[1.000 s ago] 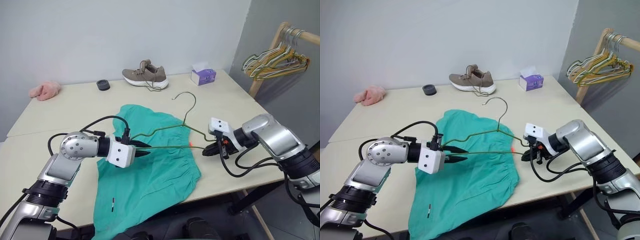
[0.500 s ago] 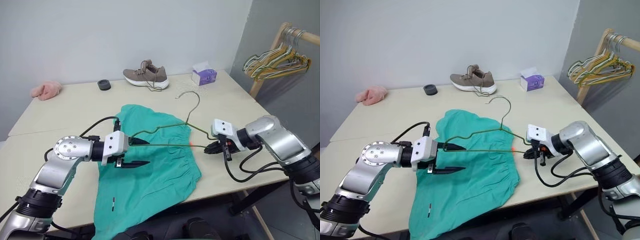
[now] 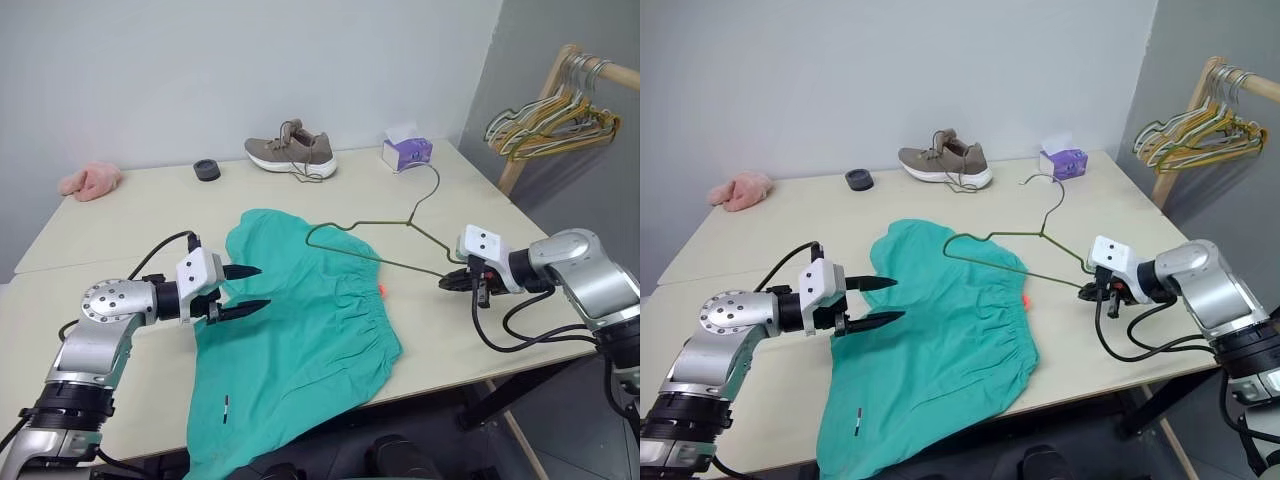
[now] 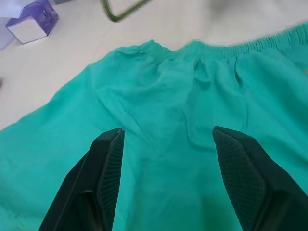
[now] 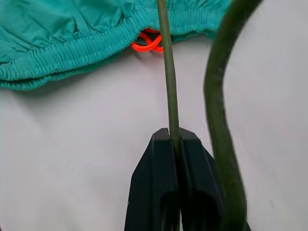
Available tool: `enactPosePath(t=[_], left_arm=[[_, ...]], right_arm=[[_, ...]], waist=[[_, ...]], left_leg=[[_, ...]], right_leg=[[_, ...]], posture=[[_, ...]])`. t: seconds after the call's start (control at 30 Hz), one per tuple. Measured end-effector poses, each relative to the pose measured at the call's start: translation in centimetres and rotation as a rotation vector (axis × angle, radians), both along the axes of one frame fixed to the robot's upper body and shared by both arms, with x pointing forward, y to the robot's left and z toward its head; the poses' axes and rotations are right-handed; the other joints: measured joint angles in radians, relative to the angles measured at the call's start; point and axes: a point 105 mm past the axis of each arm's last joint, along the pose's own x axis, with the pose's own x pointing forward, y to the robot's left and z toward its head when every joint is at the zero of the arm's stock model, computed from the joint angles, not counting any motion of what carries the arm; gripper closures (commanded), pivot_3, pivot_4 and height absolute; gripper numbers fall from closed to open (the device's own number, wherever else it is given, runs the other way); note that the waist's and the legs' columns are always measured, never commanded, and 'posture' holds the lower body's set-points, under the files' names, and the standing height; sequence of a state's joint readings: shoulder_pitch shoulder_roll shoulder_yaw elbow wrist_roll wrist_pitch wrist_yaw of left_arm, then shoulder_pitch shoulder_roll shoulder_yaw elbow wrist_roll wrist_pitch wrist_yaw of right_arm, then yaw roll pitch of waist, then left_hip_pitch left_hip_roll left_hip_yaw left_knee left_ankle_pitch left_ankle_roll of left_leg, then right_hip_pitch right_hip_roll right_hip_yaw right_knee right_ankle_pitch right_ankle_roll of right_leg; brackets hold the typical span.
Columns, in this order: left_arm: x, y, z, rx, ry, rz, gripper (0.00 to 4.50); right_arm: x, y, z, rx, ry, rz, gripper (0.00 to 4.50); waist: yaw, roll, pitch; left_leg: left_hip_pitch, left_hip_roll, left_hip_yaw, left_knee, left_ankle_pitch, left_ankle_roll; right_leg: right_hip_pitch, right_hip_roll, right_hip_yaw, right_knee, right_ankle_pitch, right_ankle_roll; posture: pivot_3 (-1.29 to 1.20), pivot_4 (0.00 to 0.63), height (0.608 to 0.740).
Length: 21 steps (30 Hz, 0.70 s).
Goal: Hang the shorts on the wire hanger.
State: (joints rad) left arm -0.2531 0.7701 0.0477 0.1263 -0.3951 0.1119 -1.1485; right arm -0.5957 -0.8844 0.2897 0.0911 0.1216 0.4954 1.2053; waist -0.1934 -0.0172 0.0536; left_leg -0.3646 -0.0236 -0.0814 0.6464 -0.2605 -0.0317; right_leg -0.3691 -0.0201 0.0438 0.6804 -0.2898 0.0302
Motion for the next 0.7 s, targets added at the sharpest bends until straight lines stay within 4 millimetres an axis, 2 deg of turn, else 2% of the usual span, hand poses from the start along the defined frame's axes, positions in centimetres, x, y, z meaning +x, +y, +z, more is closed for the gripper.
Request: enactPosePath(t=[0.1, 0.27, 0.4, 0.57, 0.7], left_arm=[[0.2, 0.4, 0.0, -0.104, 0.11, 0.07, 0.01], [-0.8, 0.2, -0.5, -0.199, 0.286, 0.097, 0.01], [-2.1, 0.9, -1.4, -0.214, 0.42, 0.114, 0.01], [-2.4, 0.6, -1.3, -0.217, 0.445, 0.098, 0.01], [-2.6, 0.0, -1.1, -0.209, 0.441, 0.067, 0.01]], right_arm=[[-0.4, -0.6, -0.6, 0.005, 0.017, -0.025, 4.5], [-2.0, -3.0, -1.4, 0.015, 0.11, -0.152, 4.5], [-4.6, -5.3, -3.5, 0.016, 0.265, -0.291, 4.5], [-6.3, -6.8, -5.1, -0.003, 0.361, -0.418, 4.5], [-6.7, -7.8, -6.0, -0.03, 0.38, -0.491, 4.5]], waist=[[0.0, 0.0, 0.0], [0.0, 0.0, 0.0], [0.0, 0.0, 0.0], [-0.002, 0.0, 0.0], [-0.004, 0.0, 0.0]], left_leg=[[0.0, 0.0, 0.0, 0.0, 0.0, 0.0], [0.0, 0.0, 0.0, 0.0, 0.0, 0.0], [0.0, 0.0, 0.0, 0.0, 0.0, 0.0], [0.001, 0.0, 0.001, 0.001, 0.0, 0.0], [0.001, 0.0, 0.003, 0.0, 0.0, 0.0]], right_leg=[[0.0, 0.0, 0.0, 0.0, 0.0, 0.0], [0.0, 0.0, 0.0, 0.0, 0.0, 0.0], [0.0, 0.0, 0.0, 0.0, 0.0, 0.0], [0.001, 0.001, 0.0, 0.0, 0.0, 0.0], [0.0, 0.001, 0.001, 0.0, 0.0, 0.0]], posture=[[-0.19, 0.0, 0.74], [-0.21, 0.0, 0.74], [-0.22, 0.0, 0.74], [-0.23, 0.0, 0.74], [-0.23, 0.0, 0.74]])
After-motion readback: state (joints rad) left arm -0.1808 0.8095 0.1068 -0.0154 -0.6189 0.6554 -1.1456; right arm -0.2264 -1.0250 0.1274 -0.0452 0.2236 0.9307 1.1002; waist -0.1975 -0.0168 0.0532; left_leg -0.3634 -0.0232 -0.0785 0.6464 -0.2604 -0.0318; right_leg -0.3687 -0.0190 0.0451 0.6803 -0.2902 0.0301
